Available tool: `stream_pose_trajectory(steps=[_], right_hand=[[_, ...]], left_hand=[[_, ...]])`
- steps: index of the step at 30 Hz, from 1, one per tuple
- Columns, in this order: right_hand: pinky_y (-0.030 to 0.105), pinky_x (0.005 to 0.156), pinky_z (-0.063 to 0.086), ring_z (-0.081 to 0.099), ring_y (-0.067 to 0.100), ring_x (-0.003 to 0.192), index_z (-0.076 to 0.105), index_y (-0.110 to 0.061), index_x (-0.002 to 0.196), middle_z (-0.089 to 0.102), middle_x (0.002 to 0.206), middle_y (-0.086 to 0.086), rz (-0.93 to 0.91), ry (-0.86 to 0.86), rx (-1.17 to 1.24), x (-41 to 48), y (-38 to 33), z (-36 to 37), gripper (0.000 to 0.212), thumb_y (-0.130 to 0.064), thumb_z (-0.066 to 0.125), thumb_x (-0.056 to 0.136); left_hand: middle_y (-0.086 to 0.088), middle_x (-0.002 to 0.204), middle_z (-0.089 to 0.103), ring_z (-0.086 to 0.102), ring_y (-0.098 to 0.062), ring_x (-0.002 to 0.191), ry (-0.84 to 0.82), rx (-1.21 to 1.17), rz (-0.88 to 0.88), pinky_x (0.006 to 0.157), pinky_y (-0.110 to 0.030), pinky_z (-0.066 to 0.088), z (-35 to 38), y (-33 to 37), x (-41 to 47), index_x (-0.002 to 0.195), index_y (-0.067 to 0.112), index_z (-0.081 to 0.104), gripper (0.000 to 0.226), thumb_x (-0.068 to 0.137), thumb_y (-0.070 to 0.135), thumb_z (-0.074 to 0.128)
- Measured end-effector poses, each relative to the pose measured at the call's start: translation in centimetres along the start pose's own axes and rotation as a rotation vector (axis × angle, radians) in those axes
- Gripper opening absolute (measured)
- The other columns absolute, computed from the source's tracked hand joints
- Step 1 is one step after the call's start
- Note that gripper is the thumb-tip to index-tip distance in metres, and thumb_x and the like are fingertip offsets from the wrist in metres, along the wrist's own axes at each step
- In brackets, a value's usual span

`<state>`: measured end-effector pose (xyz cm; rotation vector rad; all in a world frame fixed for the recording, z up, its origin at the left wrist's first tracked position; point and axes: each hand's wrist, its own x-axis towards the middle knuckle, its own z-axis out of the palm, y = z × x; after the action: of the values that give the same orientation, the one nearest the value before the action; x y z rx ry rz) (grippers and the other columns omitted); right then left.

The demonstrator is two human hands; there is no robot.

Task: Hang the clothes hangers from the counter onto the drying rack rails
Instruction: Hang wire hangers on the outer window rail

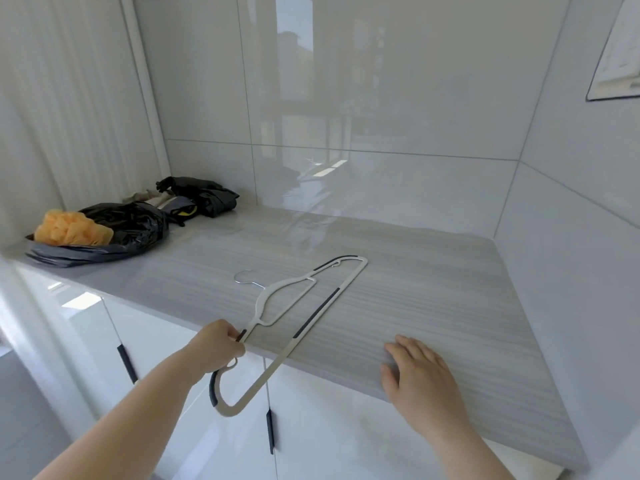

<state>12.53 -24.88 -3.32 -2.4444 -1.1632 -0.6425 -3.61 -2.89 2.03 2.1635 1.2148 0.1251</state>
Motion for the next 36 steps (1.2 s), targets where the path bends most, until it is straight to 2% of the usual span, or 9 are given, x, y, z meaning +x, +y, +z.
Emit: stream_pose_trajectory(steps=[2, 5, 11, 18, 22, 25, 28, 32, 36], right_hand=[[0.031, 0.08, 0.034, 0.071, 0.015, 0.072, 0.073, -0.021, 0.068, 0.073, 0.081, -0.001, 0.001, 0.026, -0.01, 0.0, 0.0, 0.1, 0.04, -0.036, 0.035, 0.065], [0.027, 0.07, 0.052, 0.071, 0.016, 0.07, 0.072, -0.02, 0.066, 0.073, 0.078, -0.001, -0.005, -0.026, -0.01, -0.1, -0.2, -0.1, 0.041, -0.035, 0.035, 0.064], [0.038, 0.058, 0.056, 0.071, 0.025, 0.07, 0.074, -0.014, 0.068, 0.073, 0.077, 0.005, -0.018, -0.142, -0.031, -0.4, 0.2, 0.1, 0.041, -0.033, 0.037, 0.067], [0.036, 0.049, 0.05, 0.062, 0.032, 0.052, 0.063, -0.002, 0.057, 0.063, 0.055, 0.014, -0.091, -0.076, 0.128, -1.3, -0.2, -1.5, 0.036, -0.022, 0.035, 0.068], [0.046, 0.058, 0.05, 0.062, 0.041, 0.06, 0.065, 0.008, 0.069, 0.064, 0.065, 0.023, -0.137, -0.048, 0.301, -1.9, -3.7, -3.5, 0.014, -0.003, 0.059, 0.061], [0.048, 0.066, 0.051, 0.064, 0.044, 0.073, 0.066, 0.009, 0.084, 0.067, 0.079, 0.024, -0.37, -0.151, 0.492, -3.1, -10.4, -7.4, 0.031, -0.012, 0.048, 0.071], [0.047, 0.091, 0.043, 0.056, 0.043, 0.104, 0.059, 0.008, 0.111, 0.061, 0.11, 0.025, -0.483, -0.082, 0.783, -5.2, -17.4, -13.0, 0.033, 0.002, 0.061, 0.079], [0.048, 0.081, 0.048, 0.063, 0.042, 0.092, 0.06, 0.006, 0.107, 0.064, 0.103, 0.023, -0.779, 0.0, 0.98, -8.9, -23.9, -20.3, 0.039, -0.006, 0.06, 0.071], [0.029, 0.093, 0.039, 0.056, 0.026, 0.11, 0.048, -0.009, 0.129, 0.061, 0.117, 0.007, -0.975, -0.302, 1.107, -13.4, -28.0, -26.4, 0.038, -0.014, 0.052, 0.092]], left_hand=[[-0.005, 0.063, 0.045, 0.045, -0.02, 0.052, 0.017, -0.171, -0.066, 0.051, -0.023, 0.04, 0.6, -0.6, -1.4, 0.069, 0.008, 0.043, 0.018, 0.086, 0.008, 0.048], [-0.005, 0.077, 0.056, 0.058, -0.014, 0.045, -0.036, -0.464, -0.172, 0.047, -0.023, 0.04, 1.3, -1.0, -3.6, 0.084, 0.009, 0.05, 0.017, 0.095, 0.02, 0.044], [-0.009, 0.074, 0.066, 0.061, -0.014, 0.041, 0.097, -0.861, -0.148, 0.036, -0.018, 0.04, 1.0, -0.8, -8.5, 0.083, 0.004, 0.052, 0.02, 0.097, 0.009, 0.039], [0.001, 0.06, 0.069, 0.056, -0.014, 0.036, 0.445, -0.8, -0.105, 0.034, -0.019, 0.04, -1.0, -1.5, -19.5, 0.082, 0.008, 0.055, 0.02, 0.096, 0.009, 0.04], [0.002, 0.051, 0.066, 0.057, -0.013, 0.035, 0.63, -0.775, -0.127, 0.035, -0.016, 0.041, -1.7, -3.1, -28.7, 0.078, 0.009, 0.054, 0.022, 0.096, 0.008, 0.041], [0.005, 0.053, 0.067, 0.059, -0.011, 0.039, 0.714, -0.672, -0.174, 0.039, -0.015, 0.042, -2.4, -4.4, -35.6, 0.079, 0.011, 0.055, 0.023, 0.095, 0.006, 0.04], [0.007, 0.054, 0.067, 0.058, -0.007, 0.041, 0.773, -0.583, -0.229, 0.043, -0.014, 0.041, -2.8, -5.4, -42.1, 0.079, 0.014, 0.057, 0.021, 0.094, 0.007, 0.043], [0.012, 0.058, 0.067, 0.059, -0.006, 0.046, 0.799, -0.445, -0.297, 0.047, -0.015, 0.041, -2.7, -6.7, -49.7, 0.082, 0.017, 0.057, 0.019, 0.094, 0.011, 0.044], [0.015, 0.057, 0.066, 0.058, -0.001, 0.045, 0.872, -0.336, -0.336, 0.047, -0.013, 0.04, -3.2, -7.6, -56.8, 0.081, 0.02, 0.057, 0.02, 0.094, 0.011, 0.045]])
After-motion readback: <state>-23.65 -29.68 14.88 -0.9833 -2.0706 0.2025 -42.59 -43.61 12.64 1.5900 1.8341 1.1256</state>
